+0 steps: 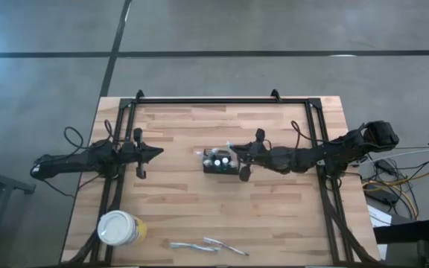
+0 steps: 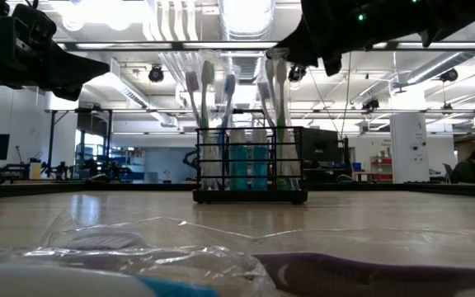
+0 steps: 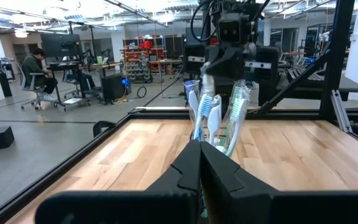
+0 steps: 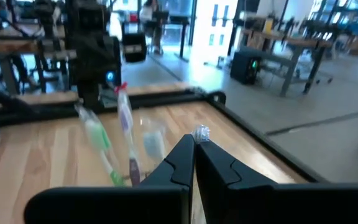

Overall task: Pick & Place toothbrushing station
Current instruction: Put the orange toothbrush into the wire organizer

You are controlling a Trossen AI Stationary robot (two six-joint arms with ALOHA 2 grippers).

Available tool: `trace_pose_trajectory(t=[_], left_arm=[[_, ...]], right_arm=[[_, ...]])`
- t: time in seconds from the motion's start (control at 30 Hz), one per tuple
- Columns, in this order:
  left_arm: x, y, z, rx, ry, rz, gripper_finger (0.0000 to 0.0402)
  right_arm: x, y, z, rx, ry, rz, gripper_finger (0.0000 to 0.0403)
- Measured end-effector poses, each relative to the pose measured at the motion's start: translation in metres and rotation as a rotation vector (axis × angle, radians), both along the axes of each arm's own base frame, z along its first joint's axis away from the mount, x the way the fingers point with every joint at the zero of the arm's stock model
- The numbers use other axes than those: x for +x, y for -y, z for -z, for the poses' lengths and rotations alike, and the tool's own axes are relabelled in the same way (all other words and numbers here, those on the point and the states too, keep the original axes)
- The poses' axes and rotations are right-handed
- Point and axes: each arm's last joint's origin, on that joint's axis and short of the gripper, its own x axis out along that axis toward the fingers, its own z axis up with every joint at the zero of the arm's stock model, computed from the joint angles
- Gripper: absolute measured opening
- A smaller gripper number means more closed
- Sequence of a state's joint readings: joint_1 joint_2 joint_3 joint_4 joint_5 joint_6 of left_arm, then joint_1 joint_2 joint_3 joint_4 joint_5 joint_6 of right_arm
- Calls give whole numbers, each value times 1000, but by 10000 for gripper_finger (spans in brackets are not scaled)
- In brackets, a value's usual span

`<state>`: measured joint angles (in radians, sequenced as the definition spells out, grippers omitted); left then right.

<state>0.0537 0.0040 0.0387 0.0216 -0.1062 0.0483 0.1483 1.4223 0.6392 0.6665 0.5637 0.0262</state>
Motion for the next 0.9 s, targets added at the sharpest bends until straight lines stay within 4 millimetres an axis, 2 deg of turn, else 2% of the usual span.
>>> trace_pose_trajectory(t=[0.23,0.6,0.9], left_arm=[[0,0,0,0,0,0,7],[0,0,0,0,0,0,7],[0,0,0,1,4,0,7]], right_arm=[[-5,-7,4,-16,1,37,8],[-19,-11,31,-12,102,97,8],[-12,-13,42,-16,85,95,8]])
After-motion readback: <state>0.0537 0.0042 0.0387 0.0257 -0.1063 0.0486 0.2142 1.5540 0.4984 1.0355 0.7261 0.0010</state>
